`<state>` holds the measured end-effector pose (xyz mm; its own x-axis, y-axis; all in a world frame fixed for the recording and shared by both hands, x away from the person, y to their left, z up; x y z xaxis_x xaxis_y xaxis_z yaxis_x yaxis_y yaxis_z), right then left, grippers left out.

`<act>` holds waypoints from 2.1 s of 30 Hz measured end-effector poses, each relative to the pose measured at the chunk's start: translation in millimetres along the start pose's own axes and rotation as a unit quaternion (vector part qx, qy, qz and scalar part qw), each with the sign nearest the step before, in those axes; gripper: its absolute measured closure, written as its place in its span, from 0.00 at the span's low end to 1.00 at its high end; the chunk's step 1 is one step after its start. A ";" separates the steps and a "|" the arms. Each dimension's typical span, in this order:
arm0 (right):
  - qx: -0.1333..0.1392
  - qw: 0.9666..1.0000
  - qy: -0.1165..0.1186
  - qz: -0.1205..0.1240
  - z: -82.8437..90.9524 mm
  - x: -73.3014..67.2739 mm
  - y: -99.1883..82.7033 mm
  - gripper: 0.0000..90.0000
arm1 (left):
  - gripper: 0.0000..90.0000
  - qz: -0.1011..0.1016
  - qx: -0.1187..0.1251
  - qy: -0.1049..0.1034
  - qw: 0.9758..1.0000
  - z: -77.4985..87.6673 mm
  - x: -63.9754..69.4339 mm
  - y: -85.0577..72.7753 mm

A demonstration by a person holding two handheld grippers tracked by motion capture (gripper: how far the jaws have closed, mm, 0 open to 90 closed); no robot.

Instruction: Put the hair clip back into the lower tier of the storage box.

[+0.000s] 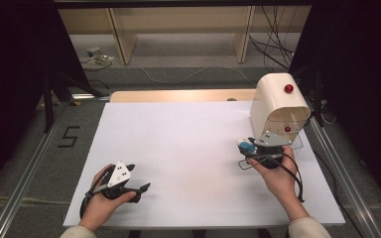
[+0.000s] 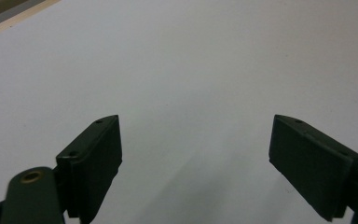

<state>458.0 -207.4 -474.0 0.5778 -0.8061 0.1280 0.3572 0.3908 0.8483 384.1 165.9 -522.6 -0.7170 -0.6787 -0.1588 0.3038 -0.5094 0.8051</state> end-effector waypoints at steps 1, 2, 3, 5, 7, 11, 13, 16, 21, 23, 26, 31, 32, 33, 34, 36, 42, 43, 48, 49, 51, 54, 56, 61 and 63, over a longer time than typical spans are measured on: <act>0.003 1.000 0.000 -0.001 0.7 0.4 0.9 0.58 | 0.19 0.001 0.000 0.000 1.000 0.0 -0.1 0.1; 0.005 1.000 0.001 -0.004 1.4 0.7 1.5 0.58 | 0.19 0.000 0.000 0.001 1.000 0.0 -0.2 -0.1; 0.005 1.000 0.002 -0.006 2.2 1.0 2.0 0.58 | 0.19 0.000 0.000 0.001 1.000 0.0 -0.2 -0.1; 0.010 1.000 0.003 -0.010 3.6 1.8 3.2 0.58 | 0.19 0.000 0.000 0.001 1.000 0.0 -0.2 -0.1; 0.013 1.000 0.005 -0.013 5.2 2.4 4.5 0.58 | 0.19 0.000 0.000 0.000 1.000 0.0 -0.1 0.0; 0.023 0.999 0.009 -0.023 8.8 4.2 7.4 0.58 | 0.19 0.001 0.000 0.000 1.000 0.0 0.0 0.0; 0.027 0.999 0.010 -0.025 10.1 5.3 8.3 0.58 | 0.19 0.001 0.000 -0.001 1.000 0.0 0.1 -0.1; 0.030 0.999 0.010 -0.029 12.0 6.7 9.4 0.58 | 0.19 0.002 0.000 -0.001 1.000 -0.1 0.4 -0.2; 0.037 0.999 0.007 -0.028 16.0 8.7 12.8 0.58 | 0.19 0.000 0.000 -0.001 1.000 0.0 0.1 0.0; 0.043 0.999 0.005 -0.026 19.0 9.8 15.5 0.58 | 0.19 0.000 0.001 0.000 1.000 0.1 -0.1 0.1; 0.051 0.998 0.000 -0.025 24.2 12.3 19.4 0.58 | 0.19 0.002 0.000 -0.002 1.000 -0.3 0.5 -0.2; 0.056 0.998 -0.006 -0.027 31.2 17.9 21.1 0.58 | 0.19 0.002 0.002 0.000 1.000 0.0 0.2 0.4; 0.056 0.998 -0.008 -0.026 32.4 19.3 20.7 0.58 | 0.19 0.002 0.002 0.000 1.000 0.0 0.2 0.4; 0.058 0.998 -0.009 -0.029 33.6 20.3 20.6 0.58 | 0.19 0.002 0.002 0.000 1.000 -0.1 0.2 0.3; 0.057 0.998 -0.010 -0.031 34.8 21.5 20.2 0.58 | 0.19 0.002 0.001 0.000 1.000 -0.1 0.2 0.2; 0.060 0.998 -0.012 -0.034 36.8 24.4 20.0 0.58 | 0.19 0.003 0.001 -0.002 1.000 -0.2 0.8 0.4; 0.060 0.997 -0.016 -0.043 40.4 31.9 18.9 0.58 | 0.19 0.003 0.001 -0.001 1.000 0.0 0.1 0.1; 0.060 0.997 -0.017 -0.044 41.0 32.6 18.9 0.58 | 0.19 0.002 0.001 -0.001 1.000 0.1 0.0 0.1; 0.065 0.997 -0.018 -0.044 43.6 35.3 20.0 0.58 | 0.19 0.003 0.000 -0.001 1.000 -0.1 0.5 0.0; 0.064 0.997 -0.020 -0.047 44.1 35.9 19.7 0.58 | 0.19 0.003 0.000 -0.001 1.000 -0.1 0.1 0.0; 0.065 0.997 -0.019 -0.047 44.6 37.4 19.5 0.58 | 0.19 0.003 0.000 0.000 1.000 0.1 0.0 0.1; 0.064 0.997 -0.022 -0.048 45.3 39.7 18.7 0.58 | 0.19 0.003 0.000 -0.001 1.000 0.2 0.2 -0.1; 0.064 0.997 -0.024 -0.045 45.4 40.9 18.2 0.58 | 0.19 0.003 0.001 -0.001 1.000 0.1 0.1 0.1; 0.055 0.997 -0.035 -0.038 45.3 44.3 14.3 0.57 | 0.19 0.002 0.000 -0.001 1.000 0.2 0.0 -0.1; 0.051 0.997 -0.040 -0.039 45.3 45.9 12.4 0.57 | 0.19 0.002 0.000 -0.001 1.000 0.1 0.0 -0.2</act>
<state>455.8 -259.7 -434.3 0.4904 -0.8661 0.0969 0.3192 0.2819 0.9048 384.0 166.0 -522.7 -0.7169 -0.6800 -0.1536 0.3073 -0.5060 0.8059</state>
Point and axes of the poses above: each handheld gripper's, and its own axes: z roughly backward along the jaws, y roughly out of its top, x roughly to its right, the point moved 8 cm from there along -z, roughly forward along the jaws, and after that the axes turned 2 degrees about -z, right-handed, at the moved point
